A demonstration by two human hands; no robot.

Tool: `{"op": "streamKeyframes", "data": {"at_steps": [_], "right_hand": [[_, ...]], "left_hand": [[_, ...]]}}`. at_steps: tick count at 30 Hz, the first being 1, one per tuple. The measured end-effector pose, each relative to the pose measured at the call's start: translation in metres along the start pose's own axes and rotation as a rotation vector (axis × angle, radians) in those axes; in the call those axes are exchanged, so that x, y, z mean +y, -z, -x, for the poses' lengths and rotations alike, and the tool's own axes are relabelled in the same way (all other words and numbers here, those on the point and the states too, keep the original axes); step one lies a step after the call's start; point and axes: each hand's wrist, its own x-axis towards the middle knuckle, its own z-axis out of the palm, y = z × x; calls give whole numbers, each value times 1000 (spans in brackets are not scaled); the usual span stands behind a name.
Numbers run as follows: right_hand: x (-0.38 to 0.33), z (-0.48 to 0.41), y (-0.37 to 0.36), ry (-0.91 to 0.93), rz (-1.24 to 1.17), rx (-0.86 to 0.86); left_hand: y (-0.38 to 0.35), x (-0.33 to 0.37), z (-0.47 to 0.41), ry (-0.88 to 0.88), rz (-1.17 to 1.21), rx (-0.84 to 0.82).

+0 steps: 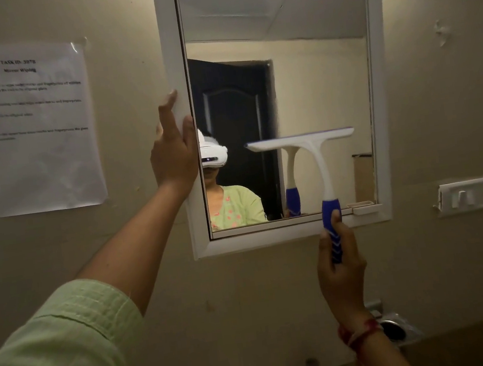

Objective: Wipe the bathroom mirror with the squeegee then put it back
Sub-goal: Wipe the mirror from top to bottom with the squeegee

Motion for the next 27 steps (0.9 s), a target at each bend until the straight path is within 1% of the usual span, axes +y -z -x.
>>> {"op": "streamKeyframes", "data": {"at_steps": [4,8,12,16,20,23,27], "right_hand": [[-2,-12,0,17,-8,29],[12,18,7,16,38,10],[16,44,13,-24,70,-6],[6,24,12,-58,42,8],[2,17,12,-48,41,18],[8,42,17,-47,97,1],[10,72,25,-86,112,-33]], "left_hand": [[-1,-1,0,-7,1,-3],[-2,-1,0,-13,-11,6],[-1,1,1,-23,-7,18],[0,2,2,-23,-22,20],[1,3,2,-12,-37,29],[1,5,4,-19,-38,38],[1,5,4,0,-33,39]]}}
